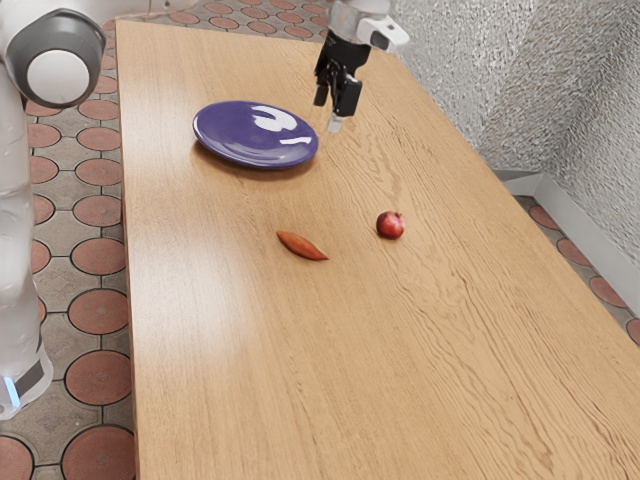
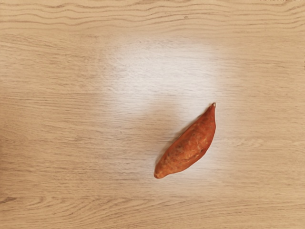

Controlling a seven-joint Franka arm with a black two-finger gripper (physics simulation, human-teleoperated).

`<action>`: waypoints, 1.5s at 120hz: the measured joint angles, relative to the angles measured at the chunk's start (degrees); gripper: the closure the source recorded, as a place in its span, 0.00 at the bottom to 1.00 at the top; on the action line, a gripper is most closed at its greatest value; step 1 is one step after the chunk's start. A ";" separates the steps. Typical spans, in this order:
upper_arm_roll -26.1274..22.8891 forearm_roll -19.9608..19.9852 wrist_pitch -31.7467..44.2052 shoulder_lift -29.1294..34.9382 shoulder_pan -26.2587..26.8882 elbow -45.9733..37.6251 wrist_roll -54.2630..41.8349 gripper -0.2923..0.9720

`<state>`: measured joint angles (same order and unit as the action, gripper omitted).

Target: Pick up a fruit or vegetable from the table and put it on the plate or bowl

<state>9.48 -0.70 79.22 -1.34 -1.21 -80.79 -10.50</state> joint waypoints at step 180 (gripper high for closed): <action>-3.60 5.89 22.97 -31.61 -4.05 13.97 -28.10 0.23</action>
<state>5.88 5.18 102.20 -32.95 -5.26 -66.82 -38.60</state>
